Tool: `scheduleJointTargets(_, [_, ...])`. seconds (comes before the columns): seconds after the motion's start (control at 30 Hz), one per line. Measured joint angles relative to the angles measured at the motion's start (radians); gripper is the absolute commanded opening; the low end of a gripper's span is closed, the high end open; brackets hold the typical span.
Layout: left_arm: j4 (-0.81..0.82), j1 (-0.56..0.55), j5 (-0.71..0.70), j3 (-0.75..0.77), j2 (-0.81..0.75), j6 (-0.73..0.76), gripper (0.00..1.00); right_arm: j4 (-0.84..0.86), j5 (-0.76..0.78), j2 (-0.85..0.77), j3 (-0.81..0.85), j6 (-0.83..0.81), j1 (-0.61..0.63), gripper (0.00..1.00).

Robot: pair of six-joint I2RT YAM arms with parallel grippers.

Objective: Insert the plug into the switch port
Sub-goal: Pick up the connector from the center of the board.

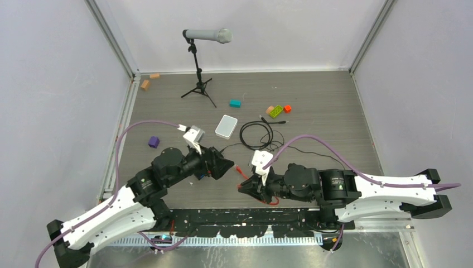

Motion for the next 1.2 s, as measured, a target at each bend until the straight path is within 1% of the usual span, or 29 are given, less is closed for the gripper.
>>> scheduleJointTargets(0.1, [-0.084,0.000,-0.094,0.000,-0.091,-0.031,0.87,-0.024,0.138,0.011,-0.014,0.006,0.001,0.00])
scheduleJointTargets(0.2, [-0.187,0.000,-0.227,0.007,-0.166,-0.068,0.89,-0.034,0.291,0.082,-0.055,0.027,-0.003,0.01])
scheduleJointTargets(0.3, [-0.278,0.000,-0.344,0.010,-0.216,-0.097,0.89,-0.041,0.380,0.235,-0.093,0.051,-0.029,0.04])
scheduleJointTargets(0.37, [-0.328,0.000,-0.396,0.010,-0.231,-0.109,0.89,-0.025,0.397,0.401,-0.101,0.066,-0.055,0.06])
scheduleJointTargets(0.4, [-0.347,0.000,-0.413,0.010,-0.235,-0.113,0.89,-0.014,0.394,0.481,-0.105,0.072,-0.069,0.09])
scheduleJointTargets(0.47, [-0.383,0.000,-0.445,0.010,-0.238,-0.127,0.89,0.008,0.381,0.624,-0.108,0.079,-0.101,0.22])
scheduleJointTargets(0.5, [-0.394,0.000,-0.454,0.010,-0.239,-0.130,0.89,0.024,0.369,0.684,-0.108,0.080,-0.119,0.27])
scheduleJointTargets(0.57, [-0.415,0.000,-0.469,0.010,-0.240,-0.135,0.89,0.071,0.355,0.775,-0.102,0.080,-0.154,0.34])
scheduleJointTargets(0.63, [-0.436,0.000,-0.478,0.010,-0.245,-0.137,0.89,0.115,0.322,0.785,-0.091,0.084,-0.190,0.43])
scheduleJointTargets(0.8, [-0.475,0.000,-0.497,0.010,-0.270,-0.148,0.90,0.177,0.245,0.792,-0.087,0.113,-0.249,0.51])
scheduleJointTargets(0.9, [-0.484,0.000,-0.504,0.010,-0.283,-0.154,0.90,0.192,0.199,0.790,-0.091,0.138,-0.267,0.53])
scheduleJointTargets(1.07, [-0.486,0.000,-0.506,0.010,-0.280,-0.154,0.90,0.209,0.102,0.758,-0.129,0.196,-0.306,0.54])
scheduleJointTargets(1.2, [-0.485,0.000,-0.506,0.010,-0.262,-0.154,0.90,0.196,0.066,0.728,-0.153,0.222,-0.310,0.54])
